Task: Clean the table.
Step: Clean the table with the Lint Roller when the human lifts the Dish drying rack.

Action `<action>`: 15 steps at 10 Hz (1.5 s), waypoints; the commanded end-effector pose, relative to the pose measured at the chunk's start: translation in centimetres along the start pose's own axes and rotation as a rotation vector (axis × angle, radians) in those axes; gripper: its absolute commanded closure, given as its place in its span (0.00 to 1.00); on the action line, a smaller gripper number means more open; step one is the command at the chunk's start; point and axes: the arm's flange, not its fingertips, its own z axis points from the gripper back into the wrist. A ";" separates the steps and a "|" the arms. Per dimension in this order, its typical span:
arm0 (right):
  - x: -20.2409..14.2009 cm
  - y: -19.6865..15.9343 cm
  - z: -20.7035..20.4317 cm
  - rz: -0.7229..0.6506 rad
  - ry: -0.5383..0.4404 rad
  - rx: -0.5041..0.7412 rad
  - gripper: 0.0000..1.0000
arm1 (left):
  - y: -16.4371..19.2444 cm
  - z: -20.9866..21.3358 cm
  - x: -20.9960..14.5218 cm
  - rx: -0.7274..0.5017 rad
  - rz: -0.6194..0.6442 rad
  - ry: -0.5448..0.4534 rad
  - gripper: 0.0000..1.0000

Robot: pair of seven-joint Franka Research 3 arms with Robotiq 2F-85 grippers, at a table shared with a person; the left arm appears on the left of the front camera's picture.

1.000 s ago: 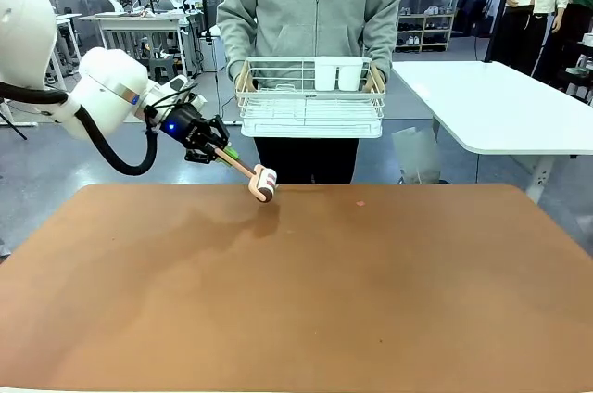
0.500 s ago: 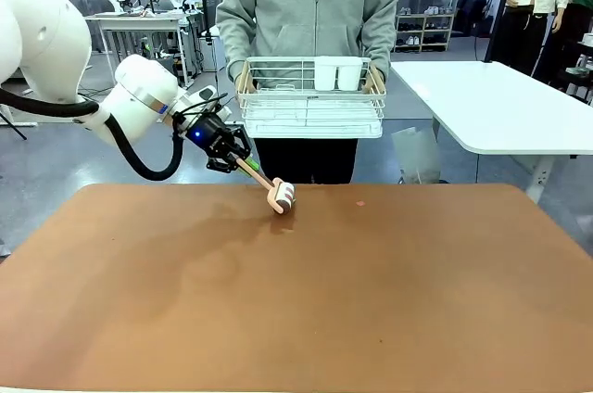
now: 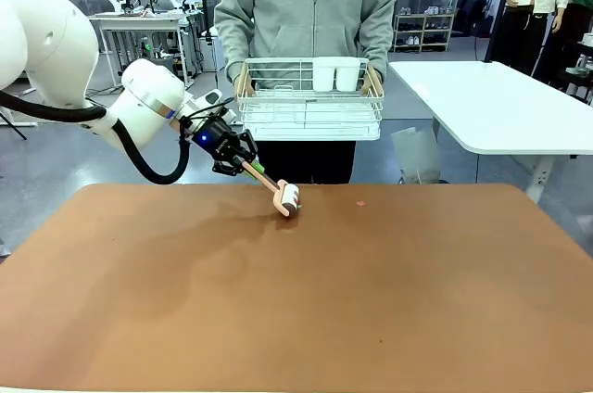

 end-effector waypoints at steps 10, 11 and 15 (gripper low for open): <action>-0.1 0.3 0.2 0.007 -0.003 0.006 0.00 | -10.5 -18.6 1.4 0.046 0.064 0.029 0.78; -0.1 0.3 0.2 0.007 -0.003 0.006 0.00 | -11.1 -18.5 1.3 0.083 0.062 0.033 0.78; -0.1 0.3 0.2 0.007 -0.003 0.006 0.00 | -15.0 -14.1 0.6 0.046 0.085 0.097 0.78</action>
